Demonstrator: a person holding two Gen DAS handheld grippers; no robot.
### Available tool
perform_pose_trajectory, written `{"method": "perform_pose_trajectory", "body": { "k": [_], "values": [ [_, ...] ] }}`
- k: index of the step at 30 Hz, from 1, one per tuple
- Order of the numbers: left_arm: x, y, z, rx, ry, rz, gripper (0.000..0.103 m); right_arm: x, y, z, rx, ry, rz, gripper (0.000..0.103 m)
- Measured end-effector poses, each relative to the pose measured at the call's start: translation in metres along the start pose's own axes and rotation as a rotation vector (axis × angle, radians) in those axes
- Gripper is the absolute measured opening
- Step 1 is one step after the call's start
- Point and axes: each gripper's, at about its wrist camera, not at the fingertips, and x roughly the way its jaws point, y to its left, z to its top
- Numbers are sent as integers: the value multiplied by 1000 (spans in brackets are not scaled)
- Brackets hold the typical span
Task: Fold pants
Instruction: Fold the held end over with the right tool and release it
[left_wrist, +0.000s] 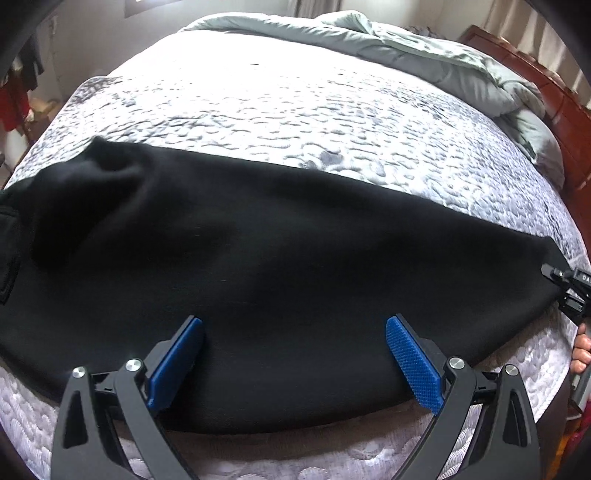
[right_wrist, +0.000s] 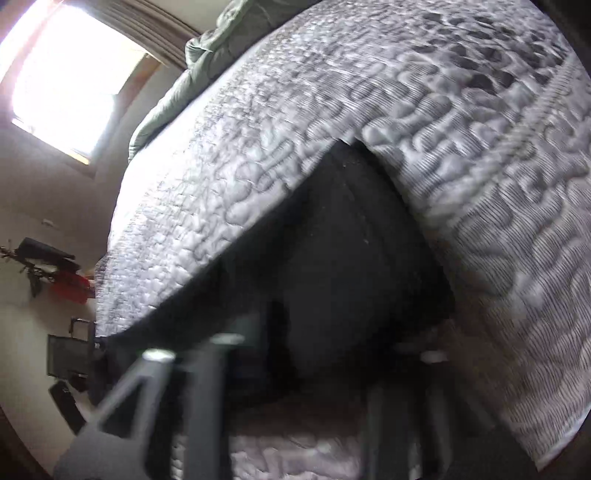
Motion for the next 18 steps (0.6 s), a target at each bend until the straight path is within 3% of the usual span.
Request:
{"method": "perform_pose_trajectory", "body": {
  "k": [3, 6, 8, 11, 13, 15, 18],
  "values": [
    [-11, 10, 3, -24, -40, 24, 99, -16, 16, 10, -43, -48, 36, 8],
    [-26, 17, 4, -30, -104, 52, 99, -50, 28, 17, -60, -140, 104, 8],
    [-26, 20, 4, -25, -113, 64, 99, -59, 27, 19, -78, -171, 52, 8],
    [0, 25, -2, -32, -26, 62, 99, -31, 3, 23, -14, -90, -83, 8],
    [11, 22, -8, 17, -27, 90, 99, -7, -18, 19, 55, -14, -133, 8],
    [9, 17, -12, 74, -55, 110, 99, -4, -24, 14, 81, -21, -124, 8],
    [-1, 29, -7, 3, -36, 48, 99, -17, -17, 12, 86, -47, -123, 8]
  ]
}}
